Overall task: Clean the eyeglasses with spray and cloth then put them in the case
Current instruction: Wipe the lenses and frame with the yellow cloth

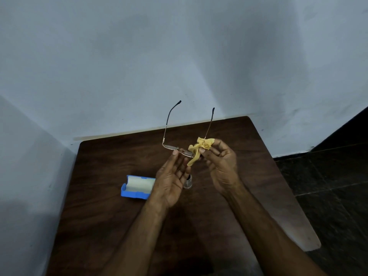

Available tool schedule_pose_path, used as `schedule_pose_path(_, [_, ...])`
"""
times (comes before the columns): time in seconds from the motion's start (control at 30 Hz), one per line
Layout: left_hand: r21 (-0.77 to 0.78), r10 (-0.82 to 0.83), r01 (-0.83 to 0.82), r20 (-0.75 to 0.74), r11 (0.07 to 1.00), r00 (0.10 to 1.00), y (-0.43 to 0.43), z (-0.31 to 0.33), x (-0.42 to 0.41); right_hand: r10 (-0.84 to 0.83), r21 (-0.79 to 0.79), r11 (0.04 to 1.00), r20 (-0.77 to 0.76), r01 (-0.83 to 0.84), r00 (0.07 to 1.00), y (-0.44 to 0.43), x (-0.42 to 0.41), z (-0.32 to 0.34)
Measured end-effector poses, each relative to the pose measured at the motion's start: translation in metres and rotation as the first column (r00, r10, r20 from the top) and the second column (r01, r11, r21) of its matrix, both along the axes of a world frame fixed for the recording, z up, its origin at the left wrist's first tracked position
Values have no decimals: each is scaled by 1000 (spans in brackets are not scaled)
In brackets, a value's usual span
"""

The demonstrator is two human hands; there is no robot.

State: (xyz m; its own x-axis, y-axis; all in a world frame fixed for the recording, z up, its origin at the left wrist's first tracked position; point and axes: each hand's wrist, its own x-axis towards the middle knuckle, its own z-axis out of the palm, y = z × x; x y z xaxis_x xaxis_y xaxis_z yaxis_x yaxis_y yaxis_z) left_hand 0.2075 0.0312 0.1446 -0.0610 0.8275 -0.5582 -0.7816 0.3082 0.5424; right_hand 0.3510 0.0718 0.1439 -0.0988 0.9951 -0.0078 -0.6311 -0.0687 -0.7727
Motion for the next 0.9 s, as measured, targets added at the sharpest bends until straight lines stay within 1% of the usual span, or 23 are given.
schedule_pose_path(0.07, [5, 42, -42, -19, 999, 999, 1, -1, 1, -6, -13, 1000, -1, 6, 1000, 0, 1, -1])
schedule_pose_path(0.17, [42, 85, -82, -85, 996, 993, 1, -1, 5, -31, -27, 999, 25, 32, 999, -3, 1, -1])
schedule_pose_path(0.3, [58, 212, -205, -145, 977, 967, 1, 9, 10, -54, -51, 997, 101, 59, 993, -12, -2, -3])
schedule_pose_path(0.37, [72, 267, -257, -216, 964, 939, 1, 10, 12, -68, -70, 994, 142, 78, 988, -20, -8, -6])
schedule_pose_path(0.47, [152, 285, -245, -388, 958, 876, 0, 5, 15, -103, -79, 989, 228, 124, 968, -26, -17, -14])
schedule_pose_path(0.5, [191, 291, -229, -428, 955, 856, 0, 2, 15, -110, -85, 987, 233, 133, 966, -27, -19, -14])
schedule_pose_path(0.63, [303, 338, -203, -507, 931, 793, -3, -3, 17, -104, -91, 988, 212, 126, 972, -24, -24, -11])
schedule_pose_path(0.77, [374, 397, -178, -663, 910, 634, -3, -11, 19, -109, -72, 989, 241, 130, 964, -20, -27, -8])
schedule_pose_path(0.9, [433, 445, -154, -727, 888, 523, -1, -9, 17, -170, -87, 977, 219, 192, 961, -10, -24, -2])
